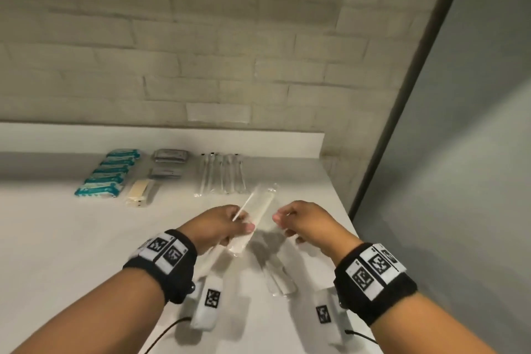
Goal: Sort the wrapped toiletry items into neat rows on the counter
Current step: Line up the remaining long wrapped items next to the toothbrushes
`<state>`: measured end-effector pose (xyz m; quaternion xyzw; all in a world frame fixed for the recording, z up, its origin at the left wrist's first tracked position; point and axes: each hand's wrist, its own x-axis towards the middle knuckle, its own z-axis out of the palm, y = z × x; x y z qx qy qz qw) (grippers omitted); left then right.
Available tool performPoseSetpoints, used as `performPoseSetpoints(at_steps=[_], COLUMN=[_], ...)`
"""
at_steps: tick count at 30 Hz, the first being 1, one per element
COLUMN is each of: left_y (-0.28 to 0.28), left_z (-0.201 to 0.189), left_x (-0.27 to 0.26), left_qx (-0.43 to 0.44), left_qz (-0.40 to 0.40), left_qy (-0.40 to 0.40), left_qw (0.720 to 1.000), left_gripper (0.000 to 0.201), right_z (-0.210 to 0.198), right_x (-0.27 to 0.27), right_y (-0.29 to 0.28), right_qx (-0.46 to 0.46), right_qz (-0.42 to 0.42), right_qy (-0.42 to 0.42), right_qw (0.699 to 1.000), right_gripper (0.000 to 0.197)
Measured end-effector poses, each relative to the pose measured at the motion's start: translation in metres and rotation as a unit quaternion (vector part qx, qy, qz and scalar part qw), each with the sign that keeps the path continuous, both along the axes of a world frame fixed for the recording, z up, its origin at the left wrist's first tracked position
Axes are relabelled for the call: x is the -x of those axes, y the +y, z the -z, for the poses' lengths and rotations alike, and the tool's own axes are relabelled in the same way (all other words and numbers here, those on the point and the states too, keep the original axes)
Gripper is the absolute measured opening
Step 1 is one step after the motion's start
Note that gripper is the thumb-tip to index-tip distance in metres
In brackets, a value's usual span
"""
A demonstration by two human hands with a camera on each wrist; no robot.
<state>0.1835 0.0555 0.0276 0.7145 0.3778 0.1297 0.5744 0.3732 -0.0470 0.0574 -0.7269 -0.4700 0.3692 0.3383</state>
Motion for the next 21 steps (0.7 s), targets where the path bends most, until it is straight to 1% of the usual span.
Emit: performPoseSetpoints(at_steps=[1,2,4,5,8,9,10,12,14,15,17,19,21], left_y=[-0.008,-0.015,-0.027,-0.031,-0.032,-0.03,-0.026,-0.016,-0.006,-0.001,0.007,0.017,0.025], left_z=[-0.004,-0.007,-0.011,-0.013,-0.013,-0.012,-0.011,-0.009,-0.011,-0.013,-0.021,-0.028,-0.033], left_x=[-0.013,-0.023,-0.04,-0.045,-0.049,-0.047,-0.046,-0.045,-0.046,-0.047,-0.049,-0.054,-0.06], left_qx=[0.048,0.079,0.118,0.142,0.215,0.224,0.217,0.178,0.135,0.102,-0.005,-0.133,-0.221], left_qz=[0.013,0.031,0.047,0.046,0.033,0.024,0.014,-0.014,-0.054,-0.071,-0.071,-0.047,-0.027], left_qy=[-0.051,-0.083,-0.119,-0.136,-0.184,-0.187,-0.172,-0.114,-0.061,-0.038,0.026,0.07,0.101], left_qw=[0.997,0.993,0.985,0.979,0.959,0.956,0.961,0.977,0.987,0.992,0.997,0.988,0.97], left_gripper=[0.013,0.009,0.005,0.008,0.034,0.04,0.043,0.045,0.043,0.038,0.028,0.022,0.02], right_z=[-0.002,-0.004,-0.007,-0.007,-0.004,-0.003,-0.001,0.003,0.006,0.008,0.012,0.014,0.016], right_x=[-0.002,-0.002,-0.007,-0.009,-0.022,-0.027,-0.032,-0.041,-0.047,-0.049,-0.053,-0.059,-0.065], right_y=[-0.001,-0.001,0.0,0.0,0.005,0.007,0.008,0.014,0.019,0.021,0.026,0.031,0.036], right_qx=[-0.021,-0.042,-0.084,-0.099,-0.118,-0.118,-0.119,-0.109,-0.08,-0.063,-0.023,0.009,0.021], right_qz=[-0.012,-0.018,-0.019,-0.02,-0.013,-0.003,0.01,0.038,0.049,0.047,0.04,0.041,0.05], right_qy=[0.043,0.076,0.107,0.112,0.123,0.123,0.116,0.097,0.086,0.082,0.073,0.055,0.047], right_qw=[0.999,0.996,0.991,0.989,0.985,0.985,0.986,0.989,0.992,0.994,0.996,0.998,0.997], right_gripper=[0.022,0.019,0.017,0.016,0.014,0.014,0.014,0.016,0.014,0.012,0.007,0.011,0.014])
